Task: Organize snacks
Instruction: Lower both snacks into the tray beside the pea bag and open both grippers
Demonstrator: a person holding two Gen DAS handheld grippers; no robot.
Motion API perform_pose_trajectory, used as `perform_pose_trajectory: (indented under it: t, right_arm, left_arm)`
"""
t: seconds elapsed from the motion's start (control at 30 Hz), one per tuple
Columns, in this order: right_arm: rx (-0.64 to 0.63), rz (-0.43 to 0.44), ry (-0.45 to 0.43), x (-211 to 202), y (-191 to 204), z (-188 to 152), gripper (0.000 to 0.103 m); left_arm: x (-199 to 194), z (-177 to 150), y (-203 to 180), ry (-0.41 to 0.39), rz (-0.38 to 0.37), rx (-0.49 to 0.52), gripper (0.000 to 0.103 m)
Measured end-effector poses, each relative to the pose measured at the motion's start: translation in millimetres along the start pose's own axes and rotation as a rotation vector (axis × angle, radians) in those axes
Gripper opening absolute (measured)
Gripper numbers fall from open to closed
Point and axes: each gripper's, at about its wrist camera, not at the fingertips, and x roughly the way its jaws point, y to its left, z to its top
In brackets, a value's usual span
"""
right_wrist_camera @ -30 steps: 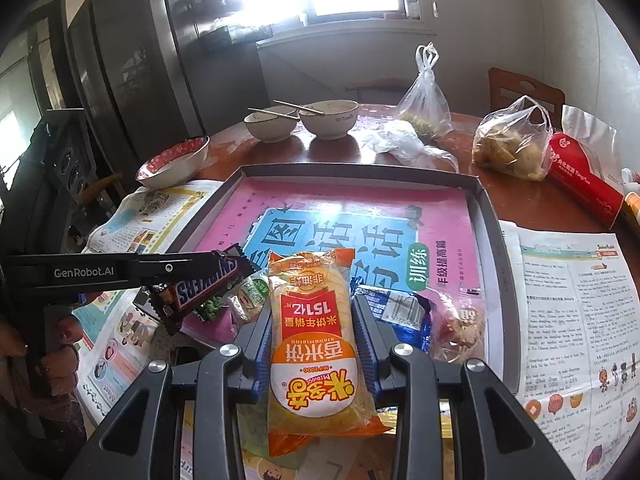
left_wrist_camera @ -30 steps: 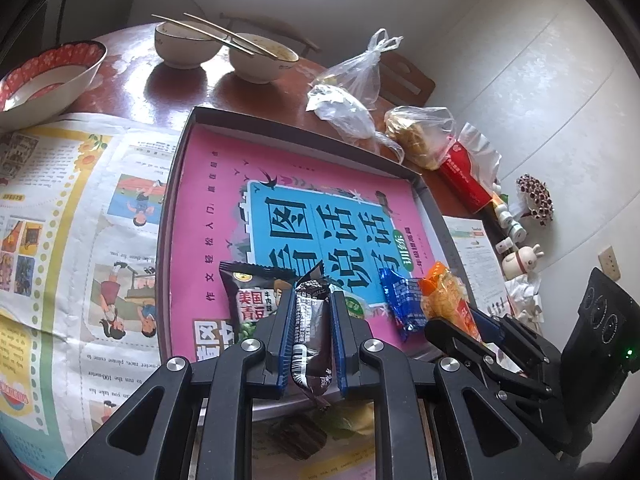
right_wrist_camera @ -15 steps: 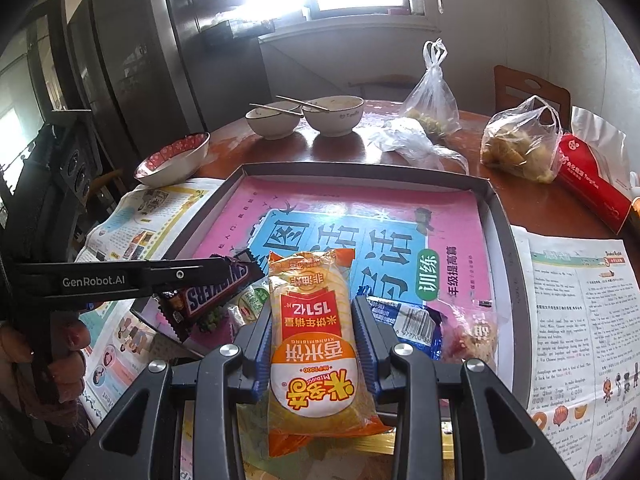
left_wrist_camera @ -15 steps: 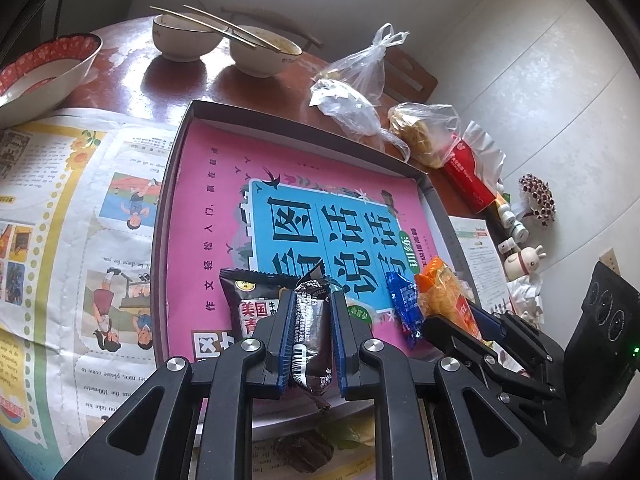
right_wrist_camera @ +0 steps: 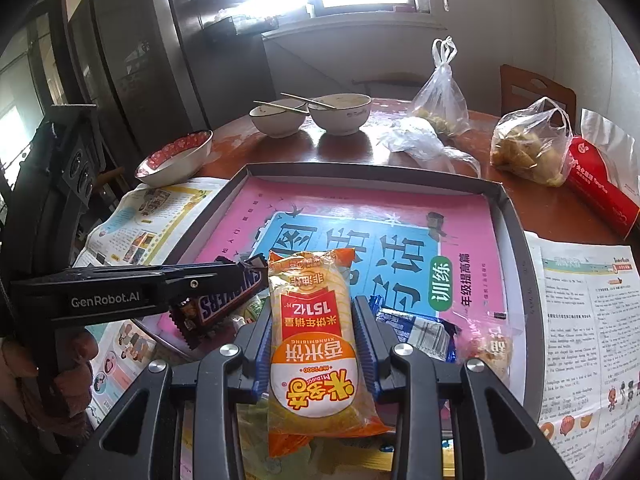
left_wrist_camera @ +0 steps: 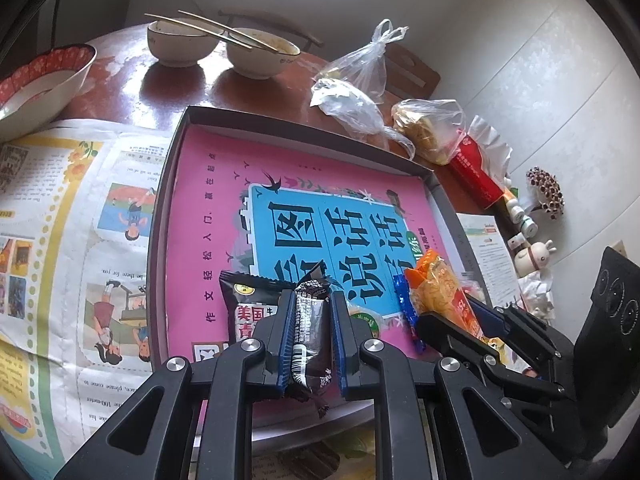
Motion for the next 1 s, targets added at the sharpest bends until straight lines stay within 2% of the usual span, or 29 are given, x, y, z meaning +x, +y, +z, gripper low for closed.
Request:
perform_pose_trajectory:
  t: [1.0]
  right_arm:
    - [0.038,-0.015,0.04,19.4,-2.7,0.2,0.037]
  left_arm:
    - [-3.4,-4.7,0.5,-0.01,0.017,0.014,0.018]
